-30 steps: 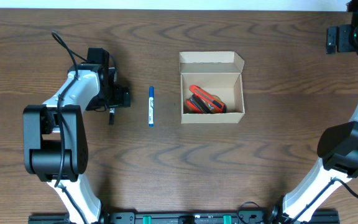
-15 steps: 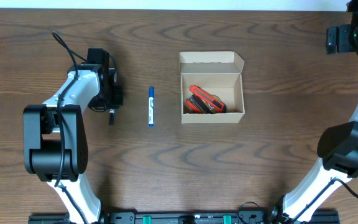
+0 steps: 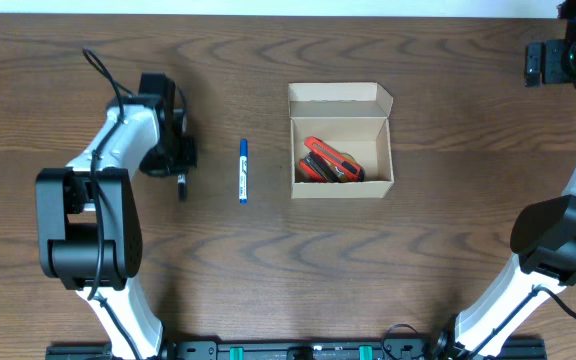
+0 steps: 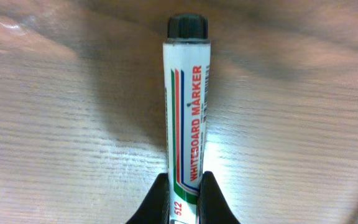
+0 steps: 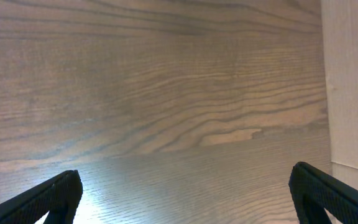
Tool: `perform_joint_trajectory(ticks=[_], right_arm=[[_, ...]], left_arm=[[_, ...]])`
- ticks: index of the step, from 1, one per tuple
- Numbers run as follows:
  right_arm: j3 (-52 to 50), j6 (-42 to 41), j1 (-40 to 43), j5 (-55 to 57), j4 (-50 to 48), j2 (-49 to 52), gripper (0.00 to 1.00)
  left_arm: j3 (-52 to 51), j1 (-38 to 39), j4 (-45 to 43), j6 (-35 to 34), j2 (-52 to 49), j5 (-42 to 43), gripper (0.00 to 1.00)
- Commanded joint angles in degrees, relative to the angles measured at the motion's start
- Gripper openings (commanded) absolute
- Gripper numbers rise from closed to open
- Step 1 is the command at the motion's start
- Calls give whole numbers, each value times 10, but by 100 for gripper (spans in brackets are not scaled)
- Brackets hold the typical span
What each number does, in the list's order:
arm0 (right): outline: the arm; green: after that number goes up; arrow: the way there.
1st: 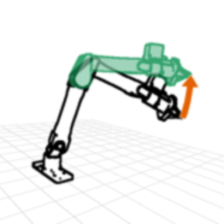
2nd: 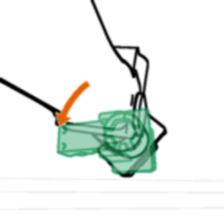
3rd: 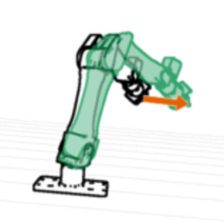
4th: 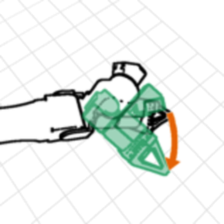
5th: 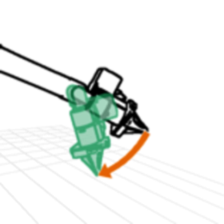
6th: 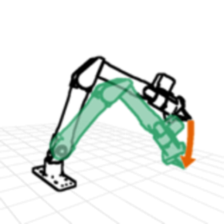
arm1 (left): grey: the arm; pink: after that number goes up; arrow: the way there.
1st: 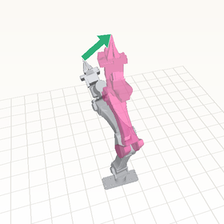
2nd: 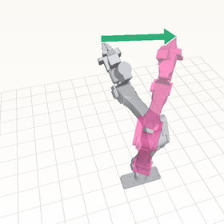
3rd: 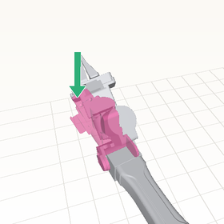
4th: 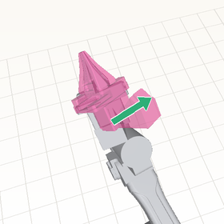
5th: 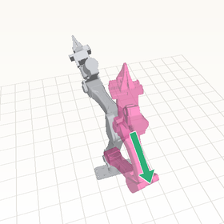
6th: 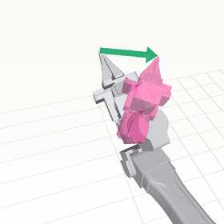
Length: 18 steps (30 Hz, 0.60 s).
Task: Pack container
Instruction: 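Lift the marker with the left gripper and carry it over the box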
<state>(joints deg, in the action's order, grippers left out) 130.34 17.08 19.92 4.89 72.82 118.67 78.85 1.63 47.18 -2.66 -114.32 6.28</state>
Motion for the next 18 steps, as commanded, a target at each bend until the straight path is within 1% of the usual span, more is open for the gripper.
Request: perform_joint_trajectory(ticks=[1,4,7,11,14,18], right_arm=[[-2,-8,5,0,0,6,99],[-2,-8,5,0,0,6,99],[-2,-8,5,0,0,6,99],[-2,-8,5,0,0,6,99],[-2,-8,5,0,0,6,99],[-2,-8,5,0,0,6,99]], left_arm=[[103,5,36,12,-2,43,6],[198,18,83,30,-2,73,6],[301,42,126,51,-2,75,6],[415,83,165,91,-3,79,6],[483,119,168,96,-3,83,6],[526,164,146,95,-4,86,6]])
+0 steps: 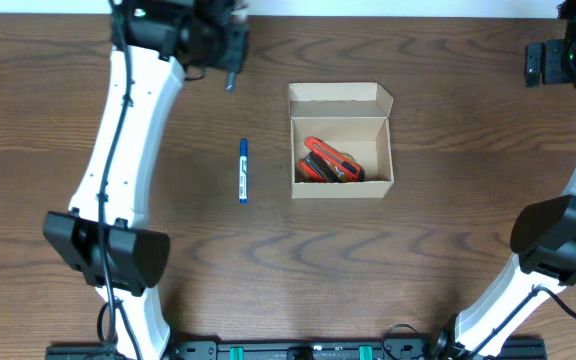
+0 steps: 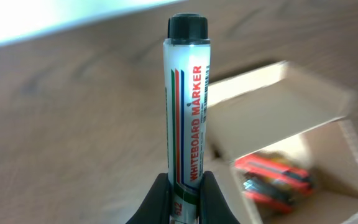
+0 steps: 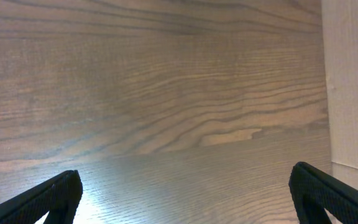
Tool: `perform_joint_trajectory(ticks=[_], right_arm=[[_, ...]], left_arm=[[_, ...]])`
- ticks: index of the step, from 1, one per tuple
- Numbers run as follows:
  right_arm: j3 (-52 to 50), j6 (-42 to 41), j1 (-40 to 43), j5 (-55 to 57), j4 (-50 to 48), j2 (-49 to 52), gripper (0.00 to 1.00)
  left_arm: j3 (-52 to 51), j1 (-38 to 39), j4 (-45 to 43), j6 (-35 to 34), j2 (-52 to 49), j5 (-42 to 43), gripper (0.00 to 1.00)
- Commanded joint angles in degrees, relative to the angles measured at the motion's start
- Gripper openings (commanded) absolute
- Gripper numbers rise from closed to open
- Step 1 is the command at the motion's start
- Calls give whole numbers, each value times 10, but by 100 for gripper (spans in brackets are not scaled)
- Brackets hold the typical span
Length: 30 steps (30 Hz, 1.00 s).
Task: Pack container
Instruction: 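Lift the marker with the left gripper and carry it over the box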
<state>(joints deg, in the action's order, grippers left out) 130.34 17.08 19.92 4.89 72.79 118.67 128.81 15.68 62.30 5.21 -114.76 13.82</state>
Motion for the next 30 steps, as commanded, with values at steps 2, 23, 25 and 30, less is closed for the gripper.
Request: perform_joint_trajectory(ticks=[2,23,25,30], right_arm=[[-2,-8,5,0,1,6,99],[-2,-8,5,0,1,6,99],[-2,-8,5,0,1,6,99],[-2,-8,5,0,1,6,99]], left_arm=[[27,47,-24,16,0,13,6],[27,131,-4,10,-137,186,6],[27,133,24,17,-143,200,6],[27,143,95,66,-157,224,6]])
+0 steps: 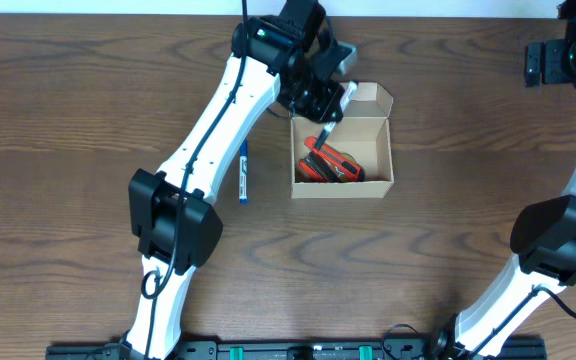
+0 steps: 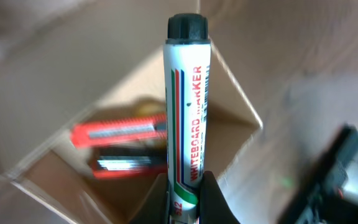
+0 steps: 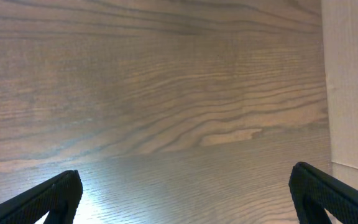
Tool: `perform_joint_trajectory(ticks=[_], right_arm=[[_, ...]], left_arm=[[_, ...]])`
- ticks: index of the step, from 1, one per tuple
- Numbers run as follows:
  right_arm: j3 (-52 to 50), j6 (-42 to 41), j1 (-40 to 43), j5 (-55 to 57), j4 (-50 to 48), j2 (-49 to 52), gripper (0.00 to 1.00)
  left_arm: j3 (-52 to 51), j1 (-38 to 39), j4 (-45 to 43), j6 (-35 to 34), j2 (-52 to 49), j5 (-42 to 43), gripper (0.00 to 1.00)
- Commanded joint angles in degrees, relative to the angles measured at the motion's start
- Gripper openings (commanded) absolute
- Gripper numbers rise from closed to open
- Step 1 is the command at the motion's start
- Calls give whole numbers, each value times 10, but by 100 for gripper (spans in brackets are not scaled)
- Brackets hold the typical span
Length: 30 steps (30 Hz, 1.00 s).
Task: Pack container
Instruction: 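Lift the marker with the left gripper and carry it over the box, then lower the marker into the box and open the left gripper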
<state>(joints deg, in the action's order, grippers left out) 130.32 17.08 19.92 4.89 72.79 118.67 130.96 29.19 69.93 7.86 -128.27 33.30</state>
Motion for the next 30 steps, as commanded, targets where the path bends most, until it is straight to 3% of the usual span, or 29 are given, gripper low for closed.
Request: perform_joint_trajectory(ticks=[1,30], right_arm=[[-2,-8,5,0,1,6,99],[-2,-8,5,0,1,6,99]], left_arm=[[6,10,27,47,-24,30,6],[6,9,28,64,-140,32,6]])
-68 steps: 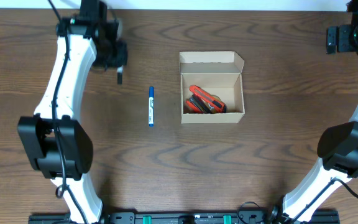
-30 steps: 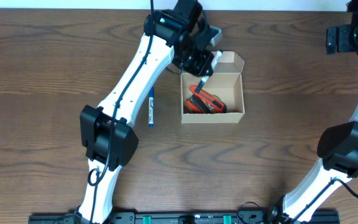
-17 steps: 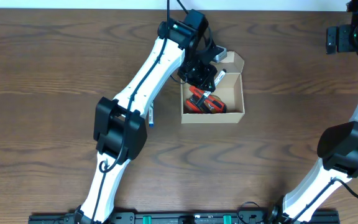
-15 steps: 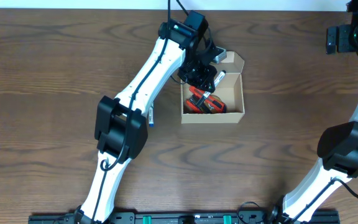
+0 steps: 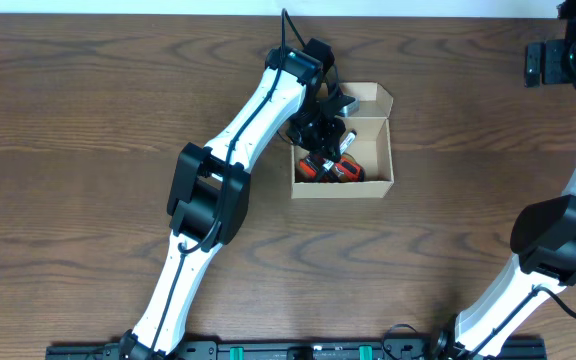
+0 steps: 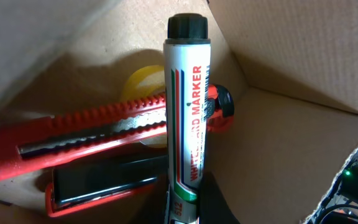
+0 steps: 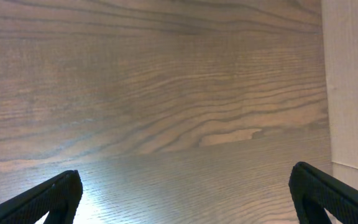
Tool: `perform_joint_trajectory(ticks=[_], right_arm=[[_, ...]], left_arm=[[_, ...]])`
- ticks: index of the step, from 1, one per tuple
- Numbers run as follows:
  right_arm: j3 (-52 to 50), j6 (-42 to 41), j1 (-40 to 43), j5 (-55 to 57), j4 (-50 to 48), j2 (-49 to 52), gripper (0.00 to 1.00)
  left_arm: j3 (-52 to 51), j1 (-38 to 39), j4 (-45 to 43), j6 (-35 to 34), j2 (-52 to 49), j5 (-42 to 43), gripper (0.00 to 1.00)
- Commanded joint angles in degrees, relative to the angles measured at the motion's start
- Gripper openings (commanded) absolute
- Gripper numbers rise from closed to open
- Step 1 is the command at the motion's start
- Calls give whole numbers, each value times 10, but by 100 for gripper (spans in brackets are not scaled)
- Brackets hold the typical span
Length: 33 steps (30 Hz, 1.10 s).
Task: Pack container
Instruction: 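Lower the marker into the box and open the left gripper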
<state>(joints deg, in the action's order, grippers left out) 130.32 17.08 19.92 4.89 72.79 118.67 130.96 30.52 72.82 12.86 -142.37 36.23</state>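
A white whiteboard marker (image 6: 188, 106) with a black cap stands between the fingers of my left gripper (image 6: 187, 202), which is shut on its lower end. The overhead view shows that gripper (image 5: 326, 135) down inside the open cardboard box (image 5: 340, 91). The marker's cap hangs just over a red utility knife (image 6: 86, 124), a second red and black knife (image 6: 98, 183) and a yellow round thing (image 6: 143, 84) on the box floor. My right gripper (image 7: 185, 193) is open over bare table at the far right corner (image 5: 543, 62), holding nothing.
The box's back flap stands open behind the left gripper, and cardboard walls (image 6: 303, 56) close in on the right of the marker. A pale strip (image 7: 350, 81) borders the table at the right. My left arm (image 5: 258, 115) crosses the table's middle.
My left gripper has gone from over the box's back rim down into the box, with the marker now close over the knives. The blue pen on the table is now hidden under the left arm.
My left gripper was shut on the whiteboard marker low over the table at the left, beside a blue pen. Then it held the marker high near the table's far edge, then over the box's rim, and now inside the box. The right arm stayed still.
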Motion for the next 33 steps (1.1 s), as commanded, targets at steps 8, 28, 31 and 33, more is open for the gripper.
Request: perform_joint_trajectory(ticks=[8,28,31,33], right_arm=[[-2,-8,5,0,1,6,99],[-2,-8,5,0,1,6,99],[-2,-8,5,0,1,6,99],[-2,-8,5,0,1,6,99]], left_arm=[[4,-4,0,15,1,-28,6],[4,-4,-8,15,1,-37,23],[4,-4,-9,15,1,-37,28],[4,-4,-9,15,1,-37,28]])
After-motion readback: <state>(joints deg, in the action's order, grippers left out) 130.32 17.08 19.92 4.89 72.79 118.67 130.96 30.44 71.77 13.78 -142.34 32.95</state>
